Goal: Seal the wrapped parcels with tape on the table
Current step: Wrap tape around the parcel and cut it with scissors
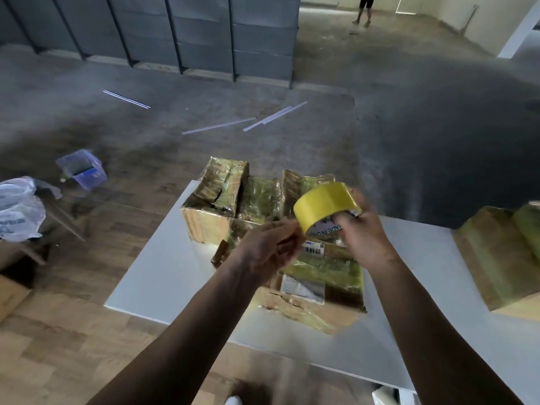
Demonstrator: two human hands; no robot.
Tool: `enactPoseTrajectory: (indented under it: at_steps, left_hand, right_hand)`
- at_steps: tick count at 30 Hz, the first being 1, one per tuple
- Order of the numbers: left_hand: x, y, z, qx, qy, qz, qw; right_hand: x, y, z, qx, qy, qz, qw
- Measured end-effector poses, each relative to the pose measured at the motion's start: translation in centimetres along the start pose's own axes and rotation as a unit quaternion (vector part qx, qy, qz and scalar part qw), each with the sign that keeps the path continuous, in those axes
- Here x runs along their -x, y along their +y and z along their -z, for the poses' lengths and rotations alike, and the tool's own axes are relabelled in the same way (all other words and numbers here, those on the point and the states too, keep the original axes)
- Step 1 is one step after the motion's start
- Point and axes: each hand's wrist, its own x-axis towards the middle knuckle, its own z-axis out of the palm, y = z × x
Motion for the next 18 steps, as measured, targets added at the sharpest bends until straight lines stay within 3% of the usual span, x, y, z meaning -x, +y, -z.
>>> enactPoseTrajectory:
  at_steps: [10,18]
  left_hand:
    - [2.5,0.4,1.9,-0.164,0.171,-0.104,0.966]
    - [3.3,2.9,5.6,-0.218,0.161,-0.088,0.959]
  right_hand:
    - [1.3,1.8,1.4,0.182,-0.048,0.014,0.982]
    - [2.4,1.7,-0.4,0.374,-0.100,0.100,0.917]
